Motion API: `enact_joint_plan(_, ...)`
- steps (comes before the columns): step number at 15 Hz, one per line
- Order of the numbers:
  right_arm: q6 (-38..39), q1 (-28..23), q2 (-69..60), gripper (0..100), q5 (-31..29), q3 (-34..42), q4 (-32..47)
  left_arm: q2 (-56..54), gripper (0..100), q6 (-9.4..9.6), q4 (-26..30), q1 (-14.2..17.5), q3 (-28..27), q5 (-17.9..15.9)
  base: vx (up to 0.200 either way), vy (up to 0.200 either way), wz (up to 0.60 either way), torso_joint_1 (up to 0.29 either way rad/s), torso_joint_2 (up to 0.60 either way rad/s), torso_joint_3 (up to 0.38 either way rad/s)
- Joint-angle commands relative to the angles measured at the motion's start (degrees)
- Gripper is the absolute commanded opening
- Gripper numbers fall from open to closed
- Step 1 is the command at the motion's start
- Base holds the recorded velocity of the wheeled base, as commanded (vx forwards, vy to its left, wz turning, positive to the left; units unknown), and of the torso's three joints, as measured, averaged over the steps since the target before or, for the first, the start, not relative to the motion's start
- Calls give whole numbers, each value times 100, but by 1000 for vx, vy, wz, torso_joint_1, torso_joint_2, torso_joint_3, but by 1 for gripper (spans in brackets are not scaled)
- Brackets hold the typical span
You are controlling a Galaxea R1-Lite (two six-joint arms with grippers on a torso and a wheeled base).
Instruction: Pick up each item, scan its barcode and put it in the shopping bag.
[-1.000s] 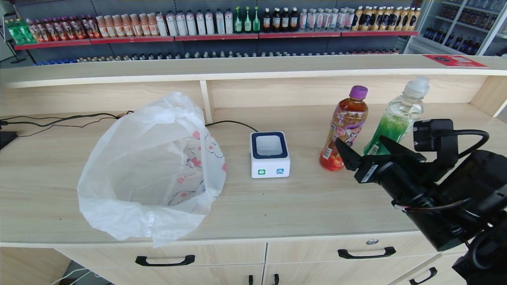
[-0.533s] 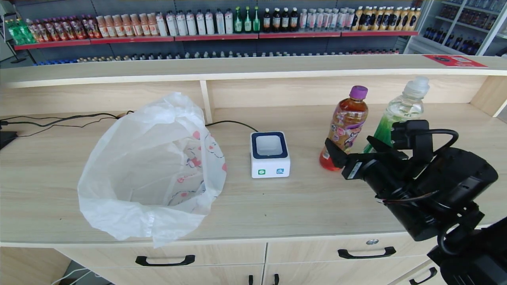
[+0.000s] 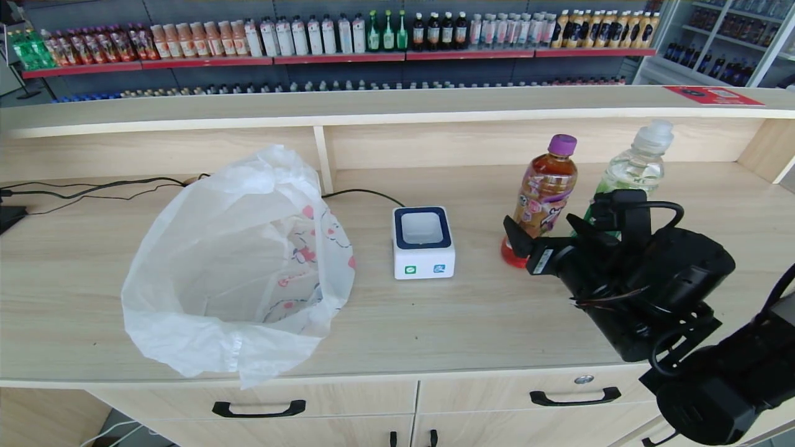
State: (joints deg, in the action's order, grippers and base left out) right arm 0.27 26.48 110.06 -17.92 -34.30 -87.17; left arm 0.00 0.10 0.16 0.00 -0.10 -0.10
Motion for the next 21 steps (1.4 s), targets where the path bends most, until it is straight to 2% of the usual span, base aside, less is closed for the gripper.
enact_joint_plan(1,-9,-64,227,100,-1,-199,-1,0,100,-1,2,0,1,1,0,0,0,0,0,0)
enact_joint_plan(8,-9,-363,570,100,-1,-700,-1,0,100,-1,2,0,1,1,0,0,0,0,0,0)
enact_joint_plan(10,-123,-380,710,100,52,-1078,25,0,100,-1,2,0,1,1,0,0,0,0,0,0)
enact_joint_plan(21,-115,-618,947,100,69,-1333,16,0,100,-1,2,-9,1,1,0,0,0,0,0,0)
